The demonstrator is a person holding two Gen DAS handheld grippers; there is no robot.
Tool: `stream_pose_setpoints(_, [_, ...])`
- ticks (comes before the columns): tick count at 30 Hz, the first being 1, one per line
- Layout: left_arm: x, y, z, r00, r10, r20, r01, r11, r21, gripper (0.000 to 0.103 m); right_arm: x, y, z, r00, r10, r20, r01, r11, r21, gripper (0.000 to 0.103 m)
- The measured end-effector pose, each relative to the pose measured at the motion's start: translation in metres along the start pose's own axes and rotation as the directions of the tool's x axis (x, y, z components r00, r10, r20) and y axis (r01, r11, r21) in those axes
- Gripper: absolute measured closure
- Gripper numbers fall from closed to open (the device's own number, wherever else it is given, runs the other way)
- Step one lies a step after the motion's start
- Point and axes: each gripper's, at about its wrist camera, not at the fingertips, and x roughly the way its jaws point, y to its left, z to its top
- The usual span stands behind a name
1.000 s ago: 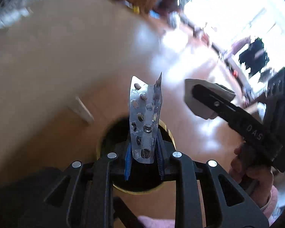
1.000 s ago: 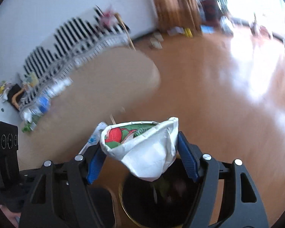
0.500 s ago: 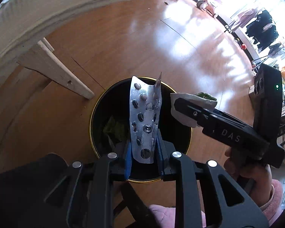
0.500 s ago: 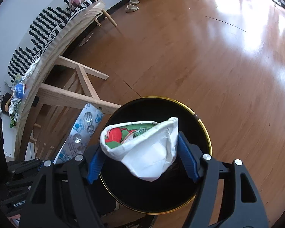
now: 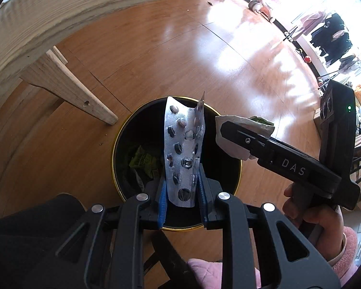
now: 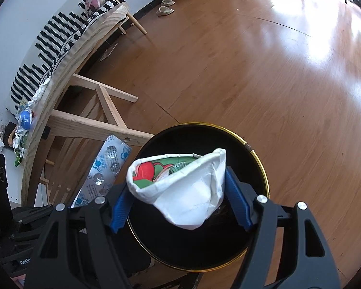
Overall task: Collect trash
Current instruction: 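Open both tools to drop the paper bag and blister pack into the bin, then move both tools back over the table to the trash pile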
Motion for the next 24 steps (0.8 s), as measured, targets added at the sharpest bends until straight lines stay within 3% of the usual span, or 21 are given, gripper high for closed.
stream_pose_setpoints(14, [0.001,0.002,-0.005,1.000,-0.005,-0.008,0.005,1.000,0.009,0.081,-0.003,-0.003,0.003,1.000,0.014,0.008,-0.014,1.000,0.014,0.031])
stream_pose_setpoints(15, [0.002,0.000,-0.006,1.000,0.001,-0.015,0.000,1.000,0.017,0.076,-0.004,-0.004,0.004,1.000,0.026,0.012,-0.027,0.999,0.021,0.030])
stream_pose_setpoints(17, [0.005,-0.003,-0.006,0.999,0.028,-0.023,-0.027,0.999,0.031,0.049,-0.003,-0.008,0.006,1.000,0.029,-0.012,-0.028,0.997,0.073,0.020])
stream_pose_setpoints(18, [0.004,-0.005,-0.006,0.999,0.049,-0.012,-0.048,0.998,0.042,0.017,-0.004,-0.012,0.008,0.999,0.032,-0.019,-0.029,0.994,0.104,0.018])
stream_pose_setpoints(19, [0.001,-0.007,-0.007,0.998,0.055,0.014,-0.056,0.997,0.051,0.008,-0.005,-0.014,0.009,0.999,0.031,-0.015,-0.029,0.992,0.120,0.015])
stream_pose_setpoints(22, [-0.009,-0.009,-0.008,0.998,0.022,0.058,-0.026,0.998,0.059,0.008,-0.014,-0.021,0.013,0.999,-0.039,0.016,0.036,0.988,0.149,0.007])
stream_pose_setpoints(24, [-0.020,-0.008,-0.008,0.996,0.008,0.086,-0.012,0.999,0.042,0.008,-0.022,-0.023,0.015,0.995,-0.087,0.054,0.077,0.983,0.166,0.007])
